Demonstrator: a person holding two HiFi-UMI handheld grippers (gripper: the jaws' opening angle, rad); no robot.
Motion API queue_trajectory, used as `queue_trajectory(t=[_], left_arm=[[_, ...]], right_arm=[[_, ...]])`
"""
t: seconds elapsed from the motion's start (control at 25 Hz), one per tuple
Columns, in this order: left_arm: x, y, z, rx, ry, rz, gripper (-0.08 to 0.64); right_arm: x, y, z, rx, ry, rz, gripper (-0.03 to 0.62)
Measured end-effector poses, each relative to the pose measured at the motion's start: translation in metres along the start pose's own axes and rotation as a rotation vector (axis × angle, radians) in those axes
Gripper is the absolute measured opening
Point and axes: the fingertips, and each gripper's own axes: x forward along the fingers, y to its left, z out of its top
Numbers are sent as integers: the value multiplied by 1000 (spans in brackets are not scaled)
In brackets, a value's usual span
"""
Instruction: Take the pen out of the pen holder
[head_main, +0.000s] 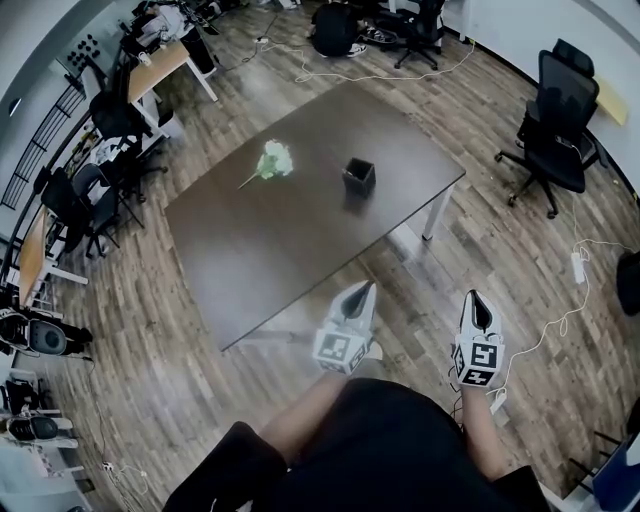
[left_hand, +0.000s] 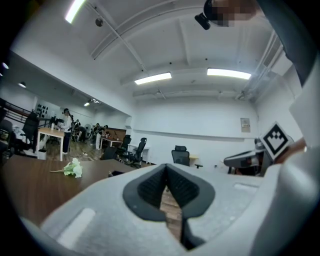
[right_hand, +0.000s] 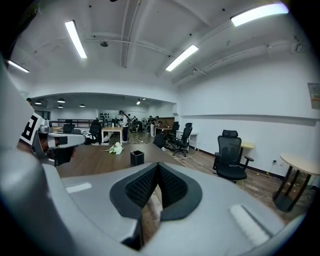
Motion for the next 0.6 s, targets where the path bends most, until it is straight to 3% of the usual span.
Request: queue_trajectory(t=[0.2,0.44,0.6], left_arm=[[22,58,5,-57,-24,0,3],[45,101,5,-15,-31,-41,3],[50,110,5,-30,-37,-40,3]], right_arm=[[60,18,13,8,-4,-34,0],[106,42,26,-5,9,-24,1],[115,49,23,0,26,-18,0]])
